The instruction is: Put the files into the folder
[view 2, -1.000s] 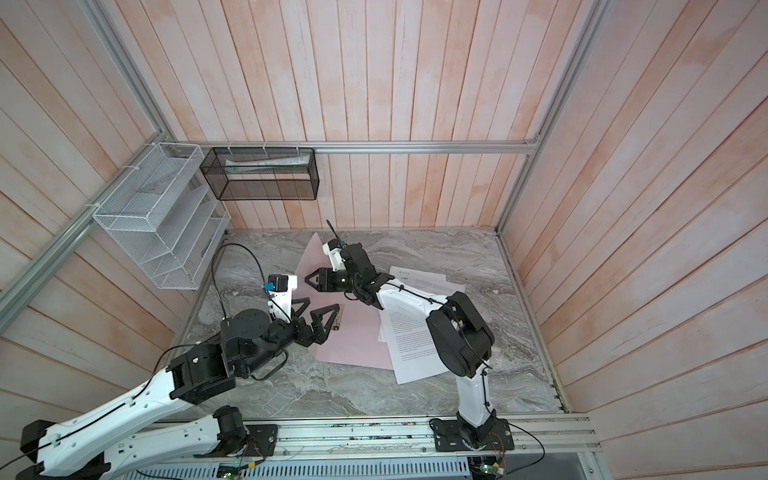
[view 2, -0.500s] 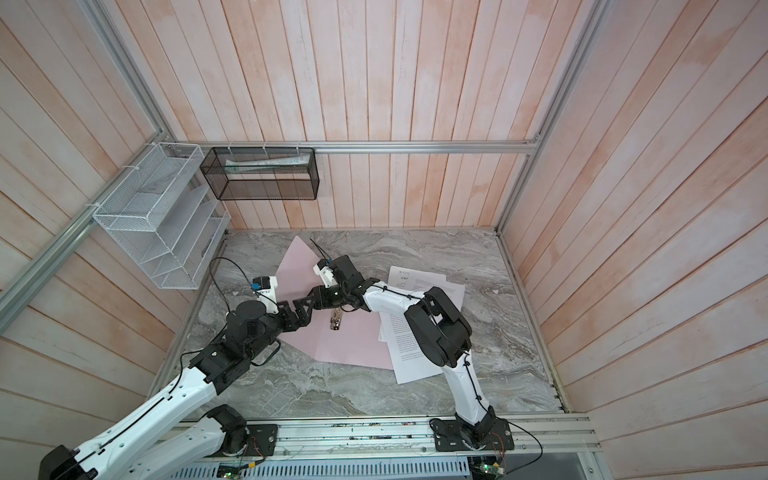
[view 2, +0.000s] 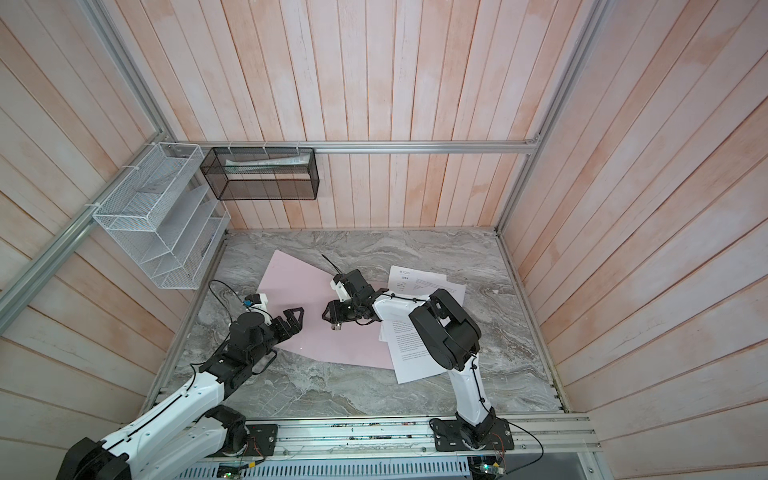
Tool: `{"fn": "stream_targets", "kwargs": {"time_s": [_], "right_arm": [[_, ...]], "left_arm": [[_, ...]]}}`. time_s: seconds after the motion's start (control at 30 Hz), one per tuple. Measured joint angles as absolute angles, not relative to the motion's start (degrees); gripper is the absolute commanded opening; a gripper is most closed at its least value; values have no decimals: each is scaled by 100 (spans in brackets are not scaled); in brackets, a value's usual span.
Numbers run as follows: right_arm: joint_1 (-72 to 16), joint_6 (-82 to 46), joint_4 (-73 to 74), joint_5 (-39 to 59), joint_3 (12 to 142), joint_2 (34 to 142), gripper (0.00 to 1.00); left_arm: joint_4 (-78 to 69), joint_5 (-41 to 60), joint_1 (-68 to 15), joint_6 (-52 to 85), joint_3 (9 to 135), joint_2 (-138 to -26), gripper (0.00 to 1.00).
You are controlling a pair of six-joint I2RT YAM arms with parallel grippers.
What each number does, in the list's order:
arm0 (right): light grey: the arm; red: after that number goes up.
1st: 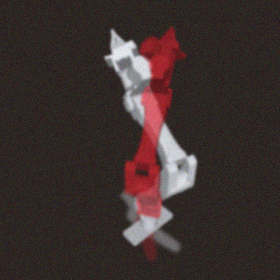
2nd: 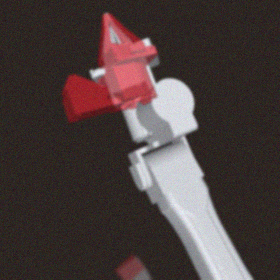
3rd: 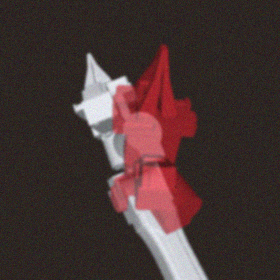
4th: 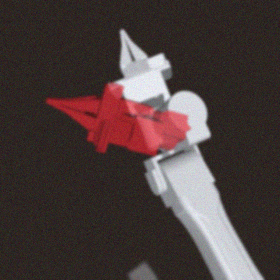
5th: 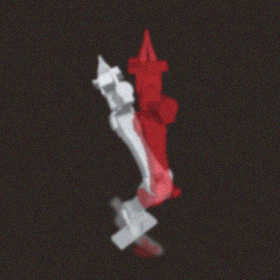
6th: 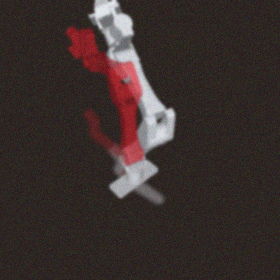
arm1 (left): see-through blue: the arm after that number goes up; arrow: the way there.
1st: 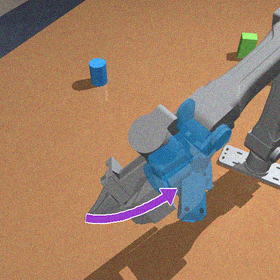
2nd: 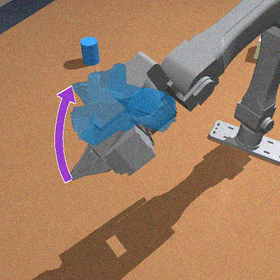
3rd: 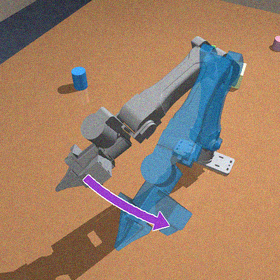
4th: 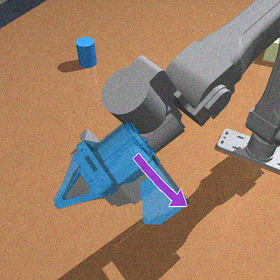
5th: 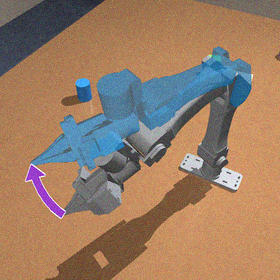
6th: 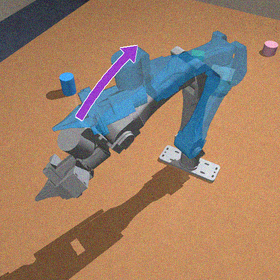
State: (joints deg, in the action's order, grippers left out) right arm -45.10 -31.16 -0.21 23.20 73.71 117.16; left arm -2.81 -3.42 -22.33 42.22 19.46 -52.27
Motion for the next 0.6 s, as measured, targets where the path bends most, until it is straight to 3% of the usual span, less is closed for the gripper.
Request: {"fn": "stream_targets", "kwargs": {"time_s": [0.6], "right_arm": [[-4211, -2987, 19, 2058, 6866, 11489, 50]], "left_arm": [[-1341, -145, -2128, 5065, 974, -5839, 100]]}}
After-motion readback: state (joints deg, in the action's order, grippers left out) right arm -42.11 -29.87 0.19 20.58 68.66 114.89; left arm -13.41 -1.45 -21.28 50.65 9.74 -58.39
